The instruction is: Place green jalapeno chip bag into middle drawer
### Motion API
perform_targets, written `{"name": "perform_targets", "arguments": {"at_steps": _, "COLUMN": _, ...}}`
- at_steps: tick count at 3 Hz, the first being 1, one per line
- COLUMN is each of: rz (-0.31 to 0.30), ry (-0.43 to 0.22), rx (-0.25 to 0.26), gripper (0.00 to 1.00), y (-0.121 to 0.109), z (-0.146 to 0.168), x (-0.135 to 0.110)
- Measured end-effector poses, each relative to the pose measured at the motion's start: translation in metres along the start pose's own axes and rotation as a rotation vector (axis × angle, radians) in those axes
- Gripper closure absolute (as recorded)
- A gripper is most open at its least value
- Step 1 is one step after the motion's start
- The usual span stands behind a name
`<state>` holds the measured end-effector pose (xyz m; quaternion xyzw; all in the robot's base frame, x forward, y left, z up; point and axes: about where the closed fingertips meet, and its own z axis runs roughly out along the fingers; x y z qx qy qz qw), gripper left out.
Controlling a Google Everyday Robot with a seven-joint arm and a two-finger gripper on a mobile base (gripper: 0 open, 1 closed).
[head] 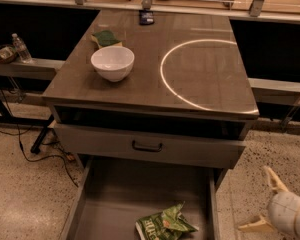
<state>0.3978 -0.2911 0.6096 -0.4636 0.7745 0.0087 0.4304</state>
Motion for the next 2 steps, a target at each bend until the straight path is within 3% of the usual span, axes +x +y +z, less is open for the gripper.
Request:
{"name": "perform_targets", "arguments": {"at_steps": 1, "rz": -0.052, "ry": 0.089, "rx": 0.123, "gripper": 0.0, "y": -0.059, "z": -0.07, "x": 0.014}}
{"name": "perform_targets", "arguments": {"at_steps": 2, "rz": -0.059, "ry": 0.112, "rx": 0.187, "gripper": 0.0, "y": -0.084, "z": -0.098, "x": 0.015}}
